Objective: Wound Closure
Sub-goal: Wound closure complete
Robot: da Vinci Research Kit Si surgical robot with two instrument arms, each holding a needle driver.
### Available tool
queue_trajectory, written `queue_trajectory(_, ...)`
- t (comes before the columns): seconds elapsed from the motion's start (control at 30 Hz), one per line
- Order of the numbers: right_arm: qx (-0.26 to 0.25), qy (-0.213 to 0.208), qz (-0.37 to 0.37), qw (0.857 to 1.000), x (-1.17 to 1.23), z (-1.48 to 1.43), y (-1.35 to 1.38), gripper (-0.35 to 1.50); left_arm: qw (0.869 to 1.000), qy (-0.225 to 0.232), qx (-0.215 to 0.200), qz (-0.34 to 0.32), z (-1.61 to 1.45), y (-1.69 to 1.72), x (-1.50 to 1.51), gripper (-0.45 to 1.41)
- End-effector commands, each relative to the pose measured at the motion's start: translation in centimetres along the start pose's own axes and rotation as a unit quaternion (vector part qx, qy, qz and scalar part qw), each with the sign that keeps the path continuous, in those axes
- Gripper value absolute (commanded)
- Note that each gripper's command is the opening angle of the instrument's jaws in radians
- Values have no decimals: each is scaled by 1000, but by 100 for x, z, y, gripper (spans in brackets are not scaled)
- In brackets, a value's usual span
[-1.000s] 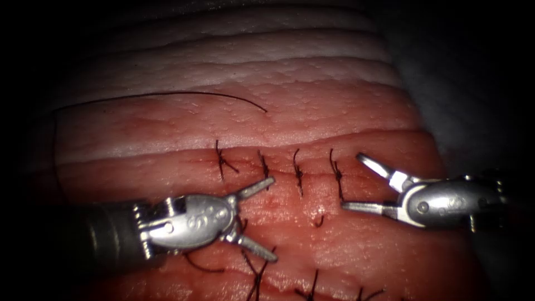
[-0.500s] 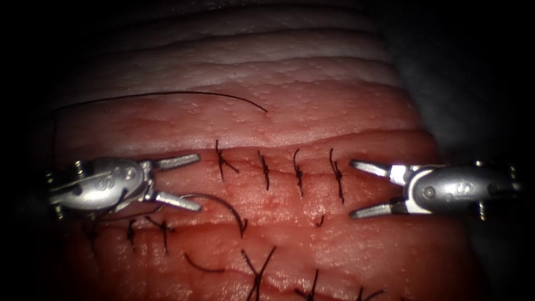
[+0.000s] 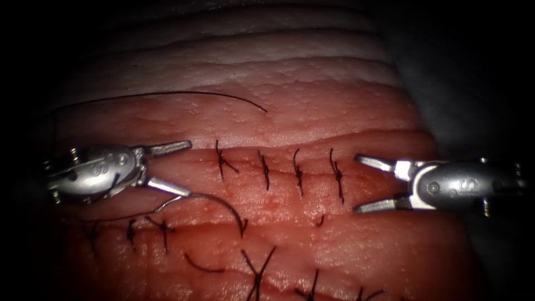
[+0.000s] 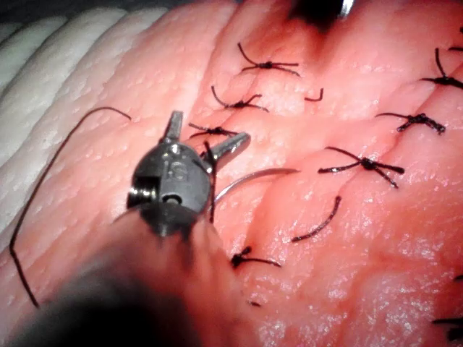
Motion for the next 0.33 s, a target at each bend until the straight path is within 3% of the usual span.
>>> queue_trajectory(0.03, 0, 3, 0, 1000, -1, 8, -1, 81, 1000, 0, 0, 0, 6, -1, -2, 44)
queue_trajectory(0.33, -8, -4, 0, 1000, 0, 8, -1, 76, 1000, -1, 3, 0, 8, 1, -1, 44)
